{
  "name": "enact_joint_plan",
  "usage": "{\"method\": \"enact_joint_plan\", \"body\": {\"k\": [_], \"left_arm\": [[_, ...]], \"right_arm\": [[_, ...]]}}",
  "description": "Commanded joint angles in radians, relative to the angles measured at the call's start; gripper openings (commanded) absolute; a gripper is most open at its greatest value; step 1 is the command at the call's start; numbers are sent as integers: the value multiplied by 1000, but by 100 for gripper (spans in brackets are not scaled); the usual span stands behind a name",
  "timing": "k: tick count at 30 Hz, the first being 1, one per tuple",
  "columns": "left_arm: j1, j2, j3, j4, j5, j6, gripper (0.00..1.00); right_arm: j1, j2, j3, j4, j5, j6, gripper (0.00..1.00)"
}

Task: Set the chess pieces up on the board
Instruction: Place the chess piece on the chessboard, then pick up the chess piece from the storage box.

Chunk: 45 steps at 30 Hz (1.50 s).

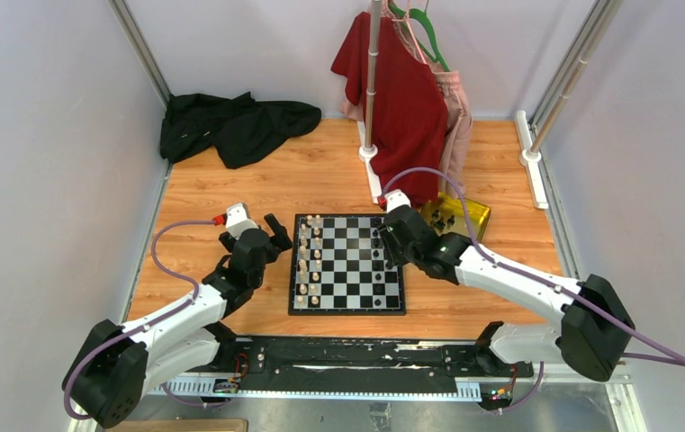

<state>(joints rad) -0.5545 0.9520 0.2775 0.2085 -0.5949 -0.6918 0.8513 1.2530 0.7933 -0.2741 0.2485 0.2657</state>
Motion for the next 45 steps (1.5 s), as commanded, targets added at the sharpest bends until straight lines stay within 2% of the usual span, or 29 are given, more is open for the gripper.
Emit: {"method": "enact_joint_plan", "body": {"k": [1, 8, 13, 22, 32, 45], "left_arm": [[-13, -9, -8, 23, -20, -8, 100], [-16, -21, -12, 23, -17, -6, 100], [-15, -25, -17, 24, -16, -6, 100], [-16, -9, -11, 25, -19, -5, 100], [-15, 21, -8, 42, -8, -6, 100], [-15, 77, 0, 77, -1, -8, 100]], "right_arm": [[11, -68, 49, -45, 103, -26, 38], [-85, -115, 51, -41, 159, -41, 37], [-248, -95, 36, 15, 125, -55, 36], [-449, 87, 75, 125, 20, -71, 36], [-566, 264, 164, 182, -64, -73, 38], [-610, 388, 207, 195, -117, -77, 38]]}}
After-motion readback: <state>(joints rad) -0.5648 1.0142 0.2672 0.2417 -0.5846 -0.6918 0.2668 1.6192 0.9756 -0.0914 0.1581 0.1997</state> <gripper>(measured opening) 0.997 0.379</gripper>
